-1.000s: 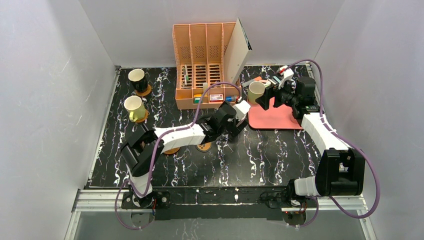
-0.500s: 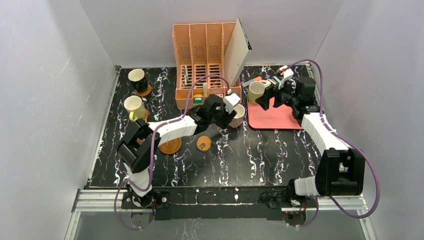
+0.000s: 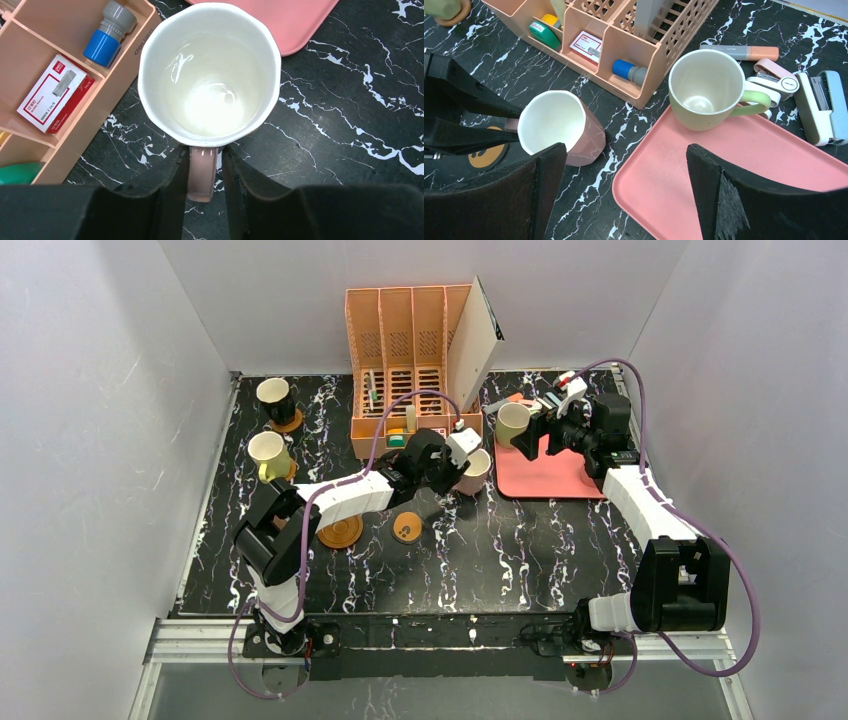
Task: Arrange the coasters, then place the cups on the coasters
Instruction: Pick up the cup at the center of the board.
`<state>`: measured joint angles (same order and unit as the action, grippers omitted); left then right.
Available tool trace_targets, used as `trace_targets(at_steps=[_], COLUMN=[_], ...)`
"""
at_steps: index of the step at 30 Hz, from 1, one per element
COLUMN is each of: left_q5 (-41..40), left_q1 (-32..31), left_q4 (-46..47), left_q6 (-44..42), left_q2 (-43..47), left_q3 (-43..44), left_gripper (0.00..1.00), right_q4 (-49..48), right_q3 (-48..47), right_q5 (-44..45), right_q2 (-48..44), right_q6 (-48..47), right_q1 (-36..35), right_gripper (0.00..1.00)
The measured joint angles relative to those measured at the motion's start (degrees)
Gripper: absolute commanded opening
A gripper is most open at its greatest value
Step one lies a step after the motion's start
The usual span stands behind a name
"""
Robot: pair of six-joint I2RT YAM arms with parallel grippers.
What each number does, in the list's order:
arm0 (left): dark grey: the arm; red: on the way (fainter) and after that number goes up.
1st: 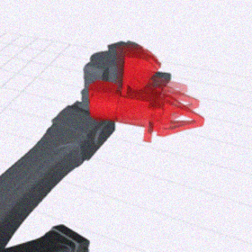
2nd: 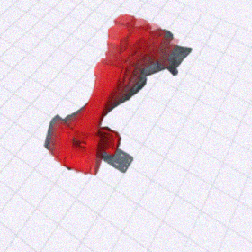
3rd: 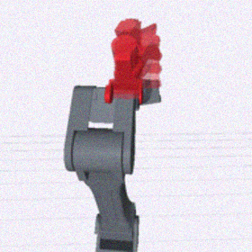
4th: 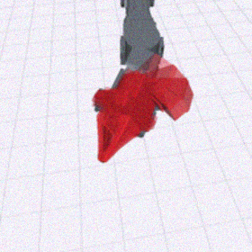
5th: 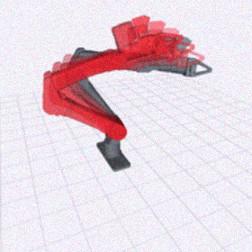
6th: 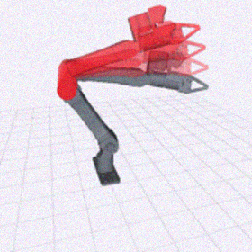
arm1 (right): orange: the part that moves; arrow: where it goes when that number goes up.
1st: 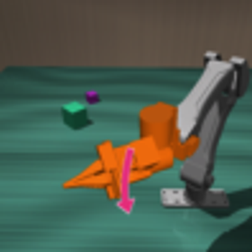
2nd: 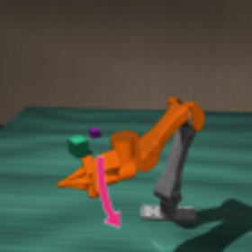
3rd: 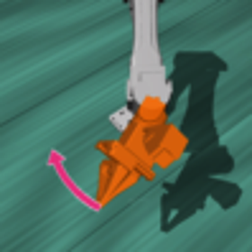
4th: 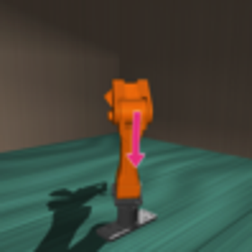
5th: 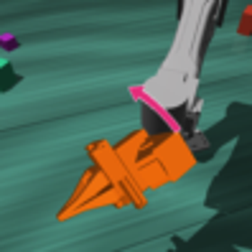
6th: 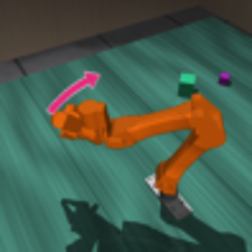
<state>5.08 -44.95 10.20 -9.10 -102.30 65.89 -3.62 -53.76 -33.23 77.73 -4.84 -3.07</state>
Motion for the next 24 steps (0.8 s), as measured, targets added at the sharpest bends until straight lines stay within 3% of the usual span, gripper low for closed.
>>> trace_targets(at_steps=[6, 17, 24], left_q5=[-0.48, -3.72, -6.58], left_q1=[0.0, -0.04, 2.38], left_q4=[-0.44, 0.57, -0.63], left_q6=[-0.83, -1.36, -0.94], left_q2=[-0.04, 0.57, 9.11], left_q3=[0.04, -0.92, -6.19], left_gripper=[0.0, 0.0, 0.0], right_q4=[0.0, 0.02, 0.0], right_q3=[0.0, 0.0, 0.0], right_q5=[0.0, -0.02, -0.2], right_q2=[0.0, 0.0, 0.0], right_q6=[0.0, 0.0, 0.0], right_q1=[0.0, 0.0, 0.0], right_gripper=[0.98, 0.98, 0.98])
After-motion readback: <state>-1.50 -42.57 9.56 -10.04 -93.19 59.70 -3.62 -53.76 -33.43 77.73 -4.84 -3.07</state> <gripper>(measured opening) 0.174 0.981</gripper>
